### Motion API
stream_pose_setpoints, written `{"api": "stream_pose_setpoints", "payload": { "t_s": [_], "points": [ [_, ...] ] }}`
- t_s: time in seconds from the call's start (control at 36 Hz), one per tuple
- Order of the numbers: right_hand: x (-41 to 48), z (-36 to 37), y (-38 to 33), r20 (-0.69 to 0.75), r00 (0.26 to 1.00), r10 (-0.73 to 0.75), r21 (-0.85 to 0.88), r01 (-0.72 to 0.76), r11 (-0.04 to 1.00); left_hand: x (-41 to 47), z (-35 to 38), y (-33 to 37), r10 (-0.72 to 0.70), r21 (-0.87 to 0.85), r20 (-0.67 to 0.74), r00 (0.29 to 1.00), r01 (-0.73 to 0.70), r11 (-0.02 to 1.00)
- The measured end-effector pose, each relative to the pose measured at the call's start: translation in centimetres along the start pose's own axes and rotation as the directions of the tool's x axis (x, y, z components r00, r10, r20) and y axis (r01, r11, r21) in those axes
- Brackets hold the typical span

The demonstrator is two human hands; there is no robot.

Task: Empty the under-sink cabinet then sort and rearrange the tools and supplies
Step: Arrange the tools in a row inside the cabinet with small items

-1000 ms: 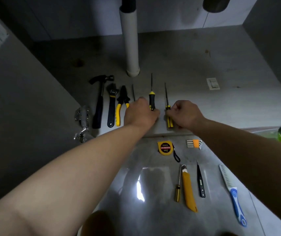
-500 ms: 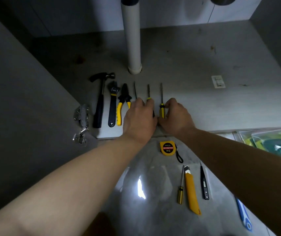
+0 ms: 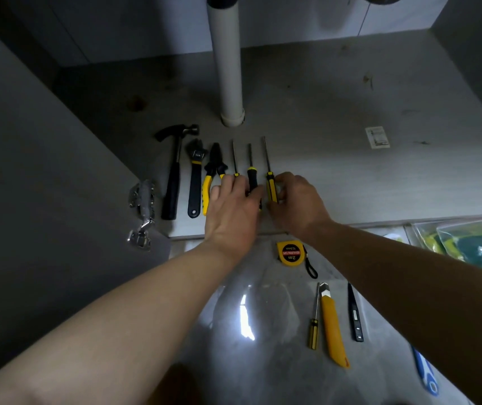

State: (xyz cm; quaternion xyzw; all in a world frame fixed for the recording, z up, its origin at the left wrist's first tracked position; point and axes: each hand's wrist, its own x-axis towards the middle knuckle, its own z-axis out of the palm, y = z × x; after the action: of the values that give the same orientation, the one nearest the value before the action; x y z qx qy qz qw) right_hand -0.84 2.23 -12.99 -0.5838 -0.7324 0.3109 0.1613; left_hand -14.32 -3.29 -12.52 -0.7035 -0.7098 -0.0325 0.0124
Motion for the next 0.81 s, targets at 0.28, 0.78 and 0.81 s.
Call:
{"api": "stream_pose_setpoints", "payload": {
  "t_s": [0.28,0.78,0.81],
  "points": [
    [-0.2,-0.4,0.4,0.006,1.0,-0.004,0.011,0.004,1.0,0.6,0.0,0.1,-0.01,-0.068,-0.012,1.0,0.01,0.998],
    [0.2,1.0,-3.3,0.003,0.975,-0.224,-0.358,0.21,0.91,1.4,-1.7,-2.7,-0.475,-0.774,-0.118,0.872,0.219,0.595],
    [0.2,1.4,-3.8,0.057,0.97,-0.235,-0.396,0.238,0.887,1.2,-1.6,-2.8,-0.478,-0.771,-0.112,0.871,0.228,0.595]
  ]
}}
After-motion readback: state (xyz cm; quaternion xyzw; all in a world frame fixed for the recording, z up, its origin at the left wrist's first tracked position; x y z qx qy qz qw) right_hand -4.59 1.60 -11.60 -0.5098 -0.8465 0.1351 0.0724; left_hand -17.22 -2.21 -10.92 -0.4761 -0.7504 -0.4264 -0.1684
